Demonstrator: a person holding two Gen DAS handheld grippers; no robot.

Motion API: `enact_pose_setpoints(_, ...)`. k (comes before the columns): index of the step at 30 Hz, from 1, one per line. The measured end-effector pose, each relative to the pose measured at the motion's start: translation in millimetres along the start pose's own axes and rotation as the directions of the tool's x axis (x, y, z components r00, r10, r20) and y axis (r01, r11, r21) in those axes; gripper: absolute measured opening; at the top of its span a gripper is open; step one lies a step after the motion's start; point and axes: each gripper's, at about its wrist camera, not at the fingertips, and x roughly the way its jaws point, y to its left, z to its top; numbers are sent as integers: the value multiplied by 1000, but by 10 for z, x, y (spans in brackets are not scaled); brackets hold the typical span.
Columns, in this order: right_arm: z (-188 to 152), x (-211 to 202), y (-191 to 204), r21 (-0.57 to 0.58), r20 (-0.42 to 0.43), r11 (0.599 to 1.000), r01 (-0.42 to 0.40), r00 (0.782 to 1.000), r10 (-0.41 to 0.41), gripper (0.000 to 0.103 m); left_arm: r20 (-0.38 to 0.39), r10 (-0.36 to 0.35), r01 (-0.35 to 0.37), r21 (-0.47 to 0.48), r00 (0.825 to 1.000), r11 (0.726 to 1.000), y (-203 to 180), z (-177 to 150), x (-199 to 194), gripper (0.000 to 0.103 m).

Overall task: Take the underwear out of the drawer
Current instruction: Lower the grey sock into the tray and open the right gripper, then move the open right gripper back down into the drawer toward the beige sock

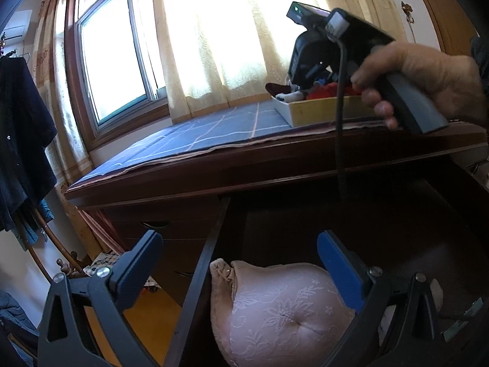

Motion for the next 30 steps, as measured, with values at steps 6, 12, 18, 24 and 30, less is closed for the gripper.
enact_pose_setpoints(6, 5, 12, 67, -20, -14, 999, 33, 999, -33, 20, -13, -21, 21, 5, 1000, 1000, -1, 6, 6, 103)
enact_pose_setpoints(12, -25, -288, -69, 102, 47, 989, -111, 993, 107, 33, -21, -42, 42, 22, 999, 999, -33, -1, 10, 103)
enact_pose_setpoints(18, -178, -769, -54, 65, 165, 976, -210, 967, 197, 39, -27, -52, 52, 25, 998, 998, -58, -7, 7, 103)
enact_pose_setpoints(24, -342, -1174, -65, 40, 257, 971, -235, 942, 218, 49, -33, -67, 68, 20, 997, 998, -47, -3, 6, 103)
enact_pose_setpoints(30, -637, -1467, -117, 16, 269, 964, -267, 929, 253, 50, -43, -80, 81, 9, 996, 997, -41, -2, 7, 103)
